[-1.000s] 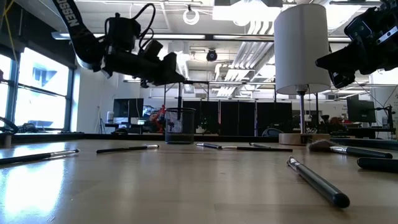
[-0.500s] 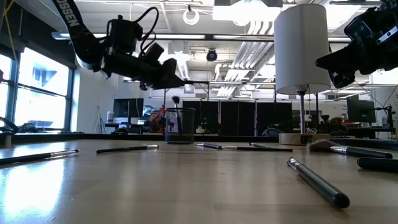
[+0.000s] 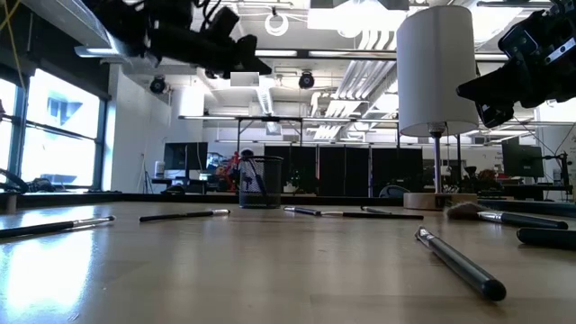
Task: Put items in baskets/containers
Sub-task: Put the highlighter brush into the pen holder
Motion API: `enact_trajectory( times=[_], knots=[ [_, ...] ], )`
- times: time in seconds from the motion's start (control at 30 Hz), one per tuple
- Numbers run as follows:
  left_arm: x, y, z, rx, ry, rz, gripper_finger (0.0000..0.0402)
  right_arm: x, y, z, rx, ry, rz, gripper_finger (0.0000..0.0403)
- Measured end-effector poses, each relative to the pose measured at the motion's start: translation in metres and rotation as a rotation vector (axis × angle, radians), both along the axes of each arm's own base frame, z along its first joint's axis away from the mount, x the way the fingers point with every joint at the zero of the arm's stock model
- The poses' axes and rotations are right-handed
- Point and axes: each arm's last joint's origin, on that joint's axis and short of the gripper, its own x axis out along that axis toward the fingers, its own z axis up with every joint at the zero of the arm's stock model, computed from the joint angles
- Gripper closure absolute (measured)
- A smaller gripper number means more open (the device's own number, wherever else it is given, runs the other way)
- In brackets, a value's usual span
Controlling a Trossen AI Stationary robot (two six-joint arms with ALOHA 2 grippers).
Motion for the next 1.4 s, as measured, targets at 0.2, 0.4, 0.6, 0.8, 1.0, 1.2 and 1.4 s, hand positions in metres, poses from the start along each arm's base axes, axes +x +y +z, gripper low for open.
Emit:
enact_trajectory(
  times=[0.2,0.4,0.6,0.8,1.0,1.2,1.4],
  knots=[
    [0.013,-0.041,0.013,-0.104,0.177,-0.021,0.0261,0.0,0.0,0.0,0.0,0.0,0.0,0.0398],
    [0.019,-0.08,0.025,-0.288,0.213,-0.073,0.0261,0.0,0.0,0.0,0.0,0.0,-0.005,0.0398],
    [0.019,-0.11,0.028,-0.422,0.223,-0.133,0.0265,0.0,-0.001,0.0,0.0,0.0,-0.006,0.0398],
    [0.013,-0.137,0.019,-0.49,0.309,-0.196,0.0324,0.0,-0.001,0.0,0.0,0.0,-0.006,0.0398],
    [0.003,-0.158,0.008,-0.511,0.471,-0.279,0.039,0.0,-0.001,0.0,0.002,-0.001,-0.006,0.0398],
    [-0.006,-0.172,0.0,-0.573,0.571,-0.308,0.0398,0.0,-0.001,0.0,0.077,-0.006,-0.014,0.0398],
    [-0.01,-0.184,-0.001,-0.578,0.585,-0.34,0.04,0.0,-0.001,0.001,0.087,-0.013,-0.014,0.0398]
  ],
)
